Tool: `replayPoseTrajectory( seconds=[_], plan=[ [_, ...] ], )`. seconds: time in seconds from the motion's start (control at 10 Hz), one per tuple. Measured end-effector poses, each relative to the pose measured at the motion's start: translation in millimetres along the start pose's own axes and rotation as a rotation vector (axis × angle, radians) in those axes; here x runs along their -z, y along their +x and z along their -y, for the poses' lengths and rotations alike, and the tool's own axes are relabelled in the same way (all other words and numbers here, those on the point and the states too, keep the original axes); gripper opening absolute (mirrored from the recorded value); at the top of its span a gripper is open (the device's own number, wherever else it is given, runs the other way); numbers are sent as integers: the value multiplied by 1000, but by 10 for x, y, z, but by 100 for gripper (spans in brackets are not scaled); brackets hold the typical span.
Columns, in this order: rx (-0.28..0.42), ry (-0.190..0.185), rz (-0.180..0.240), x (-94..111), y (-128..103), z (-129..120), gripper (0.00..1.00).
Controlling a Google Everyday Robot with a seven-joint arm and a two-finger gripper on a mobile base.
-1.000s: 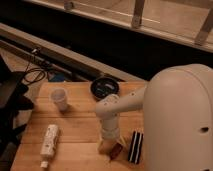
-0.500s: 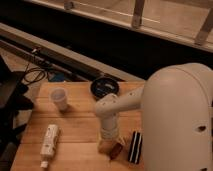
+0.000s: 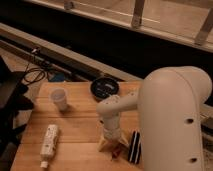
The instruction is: Place the pepper on the white sponge
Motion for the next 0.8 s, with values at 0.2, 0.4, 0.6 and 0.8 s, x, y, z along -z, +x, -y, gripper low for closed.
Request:
replayPoseTrajectory(
  seconds=[0.2, 0.4, 0.6, 0.8],
  plan=[
    [4, -8, -11, -37, -24, 18, 79],
    [2, -7, -9, -35, -26, 22, 65],
    [2, -8, -8, -23, -30, 20, 46],
    [2, -8, -8, 35, -19, 18, 24]
  ],
)
